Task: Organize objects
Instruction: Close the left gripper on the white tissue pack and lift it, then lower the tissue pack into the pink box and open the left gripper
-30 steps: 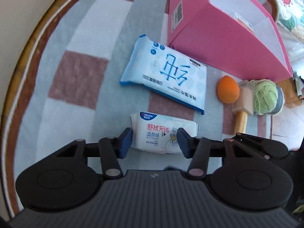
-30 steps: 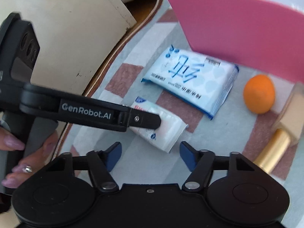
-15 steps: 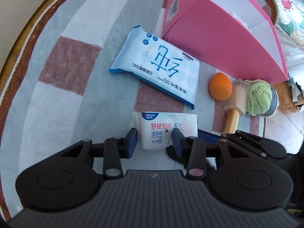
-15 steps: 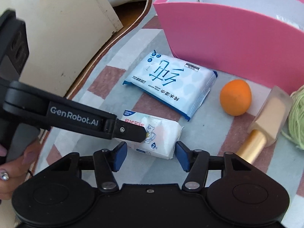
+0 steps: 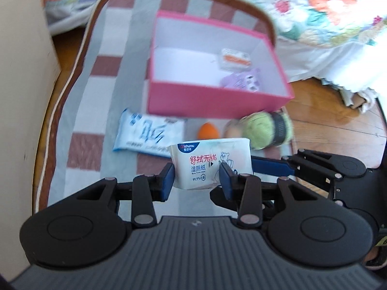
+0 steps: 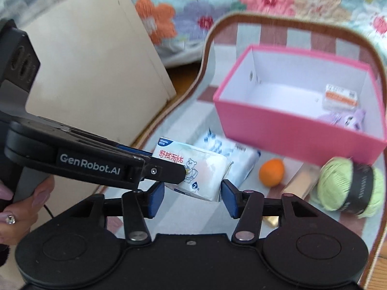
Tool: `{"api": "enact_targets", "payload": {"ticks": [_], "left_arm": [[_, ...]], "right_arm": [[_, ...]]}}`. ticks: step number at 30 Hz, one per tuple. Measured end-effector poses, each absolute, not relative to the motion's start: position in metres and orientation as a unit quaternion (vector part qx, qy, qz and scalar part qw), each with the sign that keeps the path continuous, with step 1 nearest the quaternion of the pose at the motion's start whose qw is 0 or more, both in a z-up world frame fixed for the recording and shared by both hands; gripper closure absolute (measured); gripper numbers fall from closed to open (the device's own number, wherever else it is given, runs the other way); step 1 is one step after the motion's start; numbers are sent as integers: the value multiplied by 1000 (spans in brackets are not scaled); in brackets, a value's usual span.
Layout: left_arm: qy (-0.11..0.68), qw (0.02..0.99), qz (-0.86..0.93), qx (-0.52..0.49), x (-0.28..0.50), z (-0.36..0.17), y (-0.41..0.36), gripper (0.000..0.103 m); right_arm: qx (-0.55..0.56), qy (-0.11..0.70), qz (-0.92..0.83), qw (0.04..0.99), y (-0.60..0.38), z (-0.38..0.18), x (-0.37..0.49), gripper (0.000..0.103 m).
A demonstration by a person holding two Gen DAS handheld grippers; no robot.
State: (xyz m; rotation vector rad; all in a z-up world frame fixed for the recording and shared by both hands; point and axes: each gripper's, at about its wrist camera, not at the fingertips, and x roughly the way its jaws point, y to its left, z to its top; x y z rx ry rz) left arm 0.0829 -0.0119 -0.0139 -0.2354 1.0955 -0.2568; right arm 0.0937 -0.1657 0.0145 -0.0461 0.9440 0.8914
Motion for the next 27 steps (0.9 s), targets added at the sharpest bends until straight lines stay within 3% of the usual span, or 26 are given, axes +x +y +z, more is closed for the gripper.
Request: {"api": "enact_targets", "payload": {"ticks": [5,11,19,27], "left_arm": [[495,852,-154,-70,106,35,-29,64],[494,852,-162,-61,163,48,-51,64],[513,845,-139,-68,227,8,-69,64],[580,801,-114,-93,283,-64,-80,62]], "right_arm": [[-27,406,411,816,-177,54,109,37],[-34,370,393,841,-185,80,147,30],[-90,349,384,850,-174,60,213,26],[-75,449,366,812,-169,0,278,31]]}}
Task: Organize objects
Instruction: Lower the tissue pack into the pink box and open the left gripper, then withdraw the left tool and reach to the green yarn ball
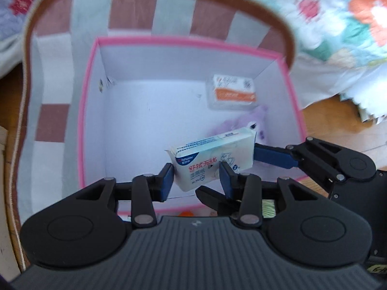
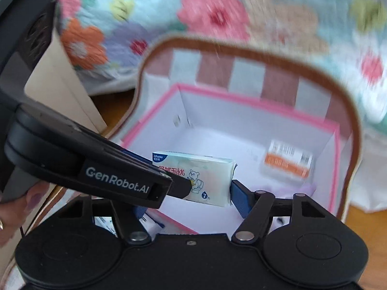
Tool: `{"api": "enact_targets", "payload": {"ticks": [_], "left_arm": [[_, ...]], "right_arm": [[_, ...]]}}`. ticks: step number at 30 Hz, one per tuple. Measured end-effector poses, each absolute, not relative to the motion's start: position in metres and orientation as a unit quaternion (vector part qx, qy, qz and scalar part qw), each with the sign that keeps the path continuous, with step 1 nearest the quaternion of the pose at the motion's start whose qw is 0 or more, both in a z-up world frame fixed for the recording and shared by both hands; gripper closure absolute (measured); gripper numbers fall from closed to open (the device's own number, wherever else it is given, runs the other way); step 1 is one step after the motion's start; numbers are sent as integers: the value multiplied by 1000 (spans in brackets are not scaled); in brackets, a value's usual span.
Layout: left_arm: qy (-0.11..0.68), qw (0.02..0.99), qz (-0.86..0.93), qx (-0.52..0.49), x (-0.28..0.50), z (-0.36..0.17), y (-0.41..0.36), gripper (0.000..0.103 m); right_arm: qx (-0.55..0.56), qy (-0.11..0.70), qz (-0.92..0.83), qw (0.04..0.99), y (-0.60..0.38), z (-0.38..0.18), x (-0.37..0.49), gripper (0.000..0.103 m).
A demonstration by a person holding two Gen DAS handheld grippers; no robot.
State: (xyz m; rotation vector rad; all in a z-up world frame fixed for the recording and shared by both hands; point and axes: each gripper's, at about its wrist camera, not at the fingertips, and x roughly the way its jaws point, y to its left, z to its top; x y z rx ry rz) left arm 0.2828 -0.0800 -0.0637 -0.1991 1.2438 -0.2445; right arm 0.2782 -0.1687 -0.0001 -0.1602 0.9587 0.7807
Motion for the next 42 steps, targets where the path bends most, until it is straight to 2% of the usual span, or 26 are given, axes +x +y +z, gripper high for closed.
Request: {"api": "enact_targets", "payload": {"ticks": [5,10,14,17,26,30,34,38,42], "left_arm": [[611,780,-98,-93,309,-99,-85,61],[619,773,-87,-106,321,-125,-86,62],[602,786,-66,-126,317,-126,-79,53],[585,799,-68,-123,310,-111,-73,52],[554,819,-134,-71,263,-35,-79,47],[548,820,-160,-40,234,-2,-86,45],[537,823,-187,-17,199,28,-93,40],[524,825,-211,-7,170,42,-103,32],[523,821,-227,-13,148,37,-114,30]], "right_arm": [[-33,500,342,795,-170,-45,299,42],[1,540,314,780,-173,-74,317,45],[-24,548,305,778,-167,-81,316,45],[-64,516,298,801,-172,-68,301,43],[-55,482,332,809,-224,10,264,39],[-106,456,337,817,-240,44,239,38],[-140,440,338,820,-257,71,212,32],[-128,446,354,812,-278,90,191,26],[-122,442,372,807,-294,90,169,22]]}}
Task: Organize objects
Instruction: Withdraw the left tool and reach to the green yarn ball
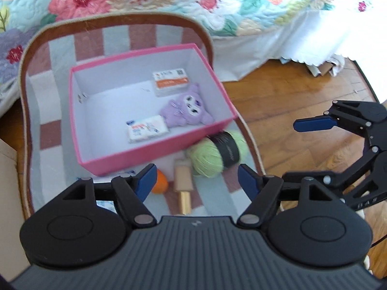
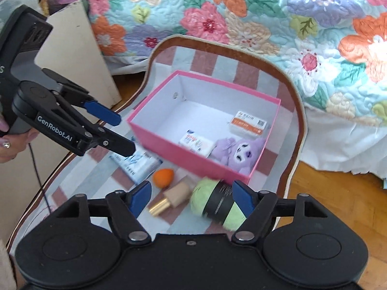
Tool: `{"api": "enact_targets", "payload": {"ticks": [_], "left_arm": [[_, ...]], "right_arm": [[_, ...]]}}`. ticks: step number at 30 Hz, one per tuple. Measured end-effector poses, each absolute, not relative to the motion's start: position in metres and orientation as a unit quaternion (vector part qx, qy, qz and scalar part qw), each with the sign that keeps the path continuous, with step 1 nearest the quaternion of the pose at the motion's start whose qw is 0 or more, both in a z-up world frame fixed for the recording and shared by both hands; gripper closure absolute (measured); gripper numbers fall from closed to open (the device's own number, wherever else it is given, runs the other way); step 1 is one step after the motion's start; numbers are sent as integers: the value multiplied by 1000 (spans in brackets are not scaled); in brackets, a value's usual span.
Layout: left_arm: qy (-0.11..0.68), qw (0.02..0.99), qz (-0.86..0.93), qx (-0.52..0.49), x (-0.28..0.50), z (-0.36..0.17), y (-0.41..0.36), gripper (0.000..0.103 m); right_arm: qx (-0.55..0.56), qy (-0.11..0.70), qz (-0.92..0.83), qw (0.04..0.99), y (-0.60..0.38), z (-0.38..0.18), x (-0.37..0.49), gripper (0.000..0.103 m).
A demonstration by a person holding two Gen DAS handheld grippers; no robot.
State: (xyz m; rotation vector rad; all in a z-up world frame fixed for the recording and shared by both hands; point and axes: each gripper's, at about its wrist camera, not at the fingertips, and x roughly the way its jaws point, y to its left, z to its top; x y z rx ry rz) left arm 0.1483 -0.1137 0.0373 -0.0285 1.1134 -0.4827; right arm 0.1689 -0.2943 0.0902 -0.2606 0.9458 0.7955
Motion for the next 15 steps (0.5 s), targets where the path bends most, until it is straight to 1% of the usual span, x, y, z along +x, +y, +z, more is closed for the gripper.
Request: {"api": "enact_targets", "payload": {"ticks": [1,4,6,8,12,15], "left_arm": [[524,820,-230,-18,144,35,-116,29],[521,822,-228,-32,133,26,-122,28],[523,819,-234,-34,128,18,-126,24],[528,817,-232,-30,126,10,-130,17],[543,809,-222,-32,134,-9,-135,16],[538,813,-216,-50,141,-25,-136,16]], "right_arm": [[-118,441,376,806,-298,88,164,17],[-95,422,402,807,-312,76,150,16],[-70,411,411,811,-321,66,143,14],[-52,414,411,811,-329,55,141,14],[-50,421,391,817,-337,32,146,14],[-61,429,372,821,-339,13,156,14]]}}
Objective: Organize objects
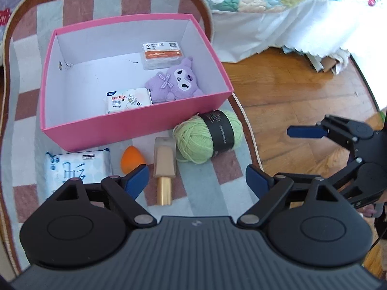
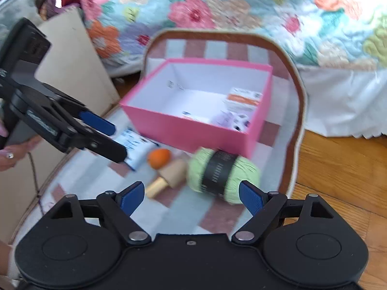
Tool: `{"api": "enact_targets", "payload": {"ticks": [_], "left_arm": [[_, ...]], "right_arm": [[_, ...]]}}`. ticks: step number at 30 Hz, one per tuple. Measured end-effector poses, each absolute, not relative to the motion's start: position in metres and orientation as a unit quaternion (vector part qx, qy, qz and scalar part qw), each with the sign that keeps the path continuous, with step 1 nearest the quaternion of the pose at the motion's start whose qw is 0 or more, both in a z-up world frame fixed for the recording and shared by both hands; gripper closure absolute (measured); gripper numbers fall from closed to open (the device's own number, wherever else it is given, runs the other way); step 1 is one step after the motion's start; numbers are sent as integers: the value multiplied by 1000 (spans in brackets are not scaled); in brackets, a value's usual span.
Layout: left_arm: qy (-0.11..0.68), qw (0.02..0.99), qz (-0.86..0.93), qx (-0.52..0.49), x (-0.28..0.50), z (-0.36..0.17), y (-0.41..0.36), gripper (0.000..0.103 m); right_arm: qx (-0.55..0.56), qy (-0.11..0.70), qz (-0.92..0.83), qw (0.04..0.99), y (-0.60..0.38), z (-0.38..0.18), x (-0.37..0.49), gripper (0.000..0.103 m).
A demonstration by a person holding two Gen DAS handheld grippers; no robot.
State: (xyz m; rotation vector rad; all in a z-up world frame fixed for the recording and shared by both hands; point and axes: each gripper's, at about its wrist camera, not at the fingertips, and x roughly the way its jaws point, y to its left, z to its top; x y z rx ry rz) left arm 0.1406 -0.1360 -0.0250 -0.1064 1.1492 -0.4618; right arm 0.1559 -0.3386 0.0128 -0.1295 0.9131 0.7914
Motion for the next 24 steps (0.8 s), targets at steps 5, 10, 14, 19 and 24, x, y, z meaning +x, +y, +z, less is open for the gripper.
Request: {"api": "enact_targets", "payload": {"ticks": [5,10,14,19,24], "left_arm": [[518,829,-205,-56,150,-54,-146,18],[508,833,-210,-58,159,-80,-161,20],[512,830,-218,-36,171,-97,-173,32],[522,824,-217,-32,188,-114,-180,40],[516,818,-247,-53,188,-125,-186,57]], "right_arm": [[-89,436,385,808,-337,-16,170,15],[-106,430,376,814,-332,-40,184,15],[-116,438,360,815,-329,-59,201,15],[-139,440,364,809,-321,-79,210,15],[-136,451,366,803,-313,-96,216,26]]}}
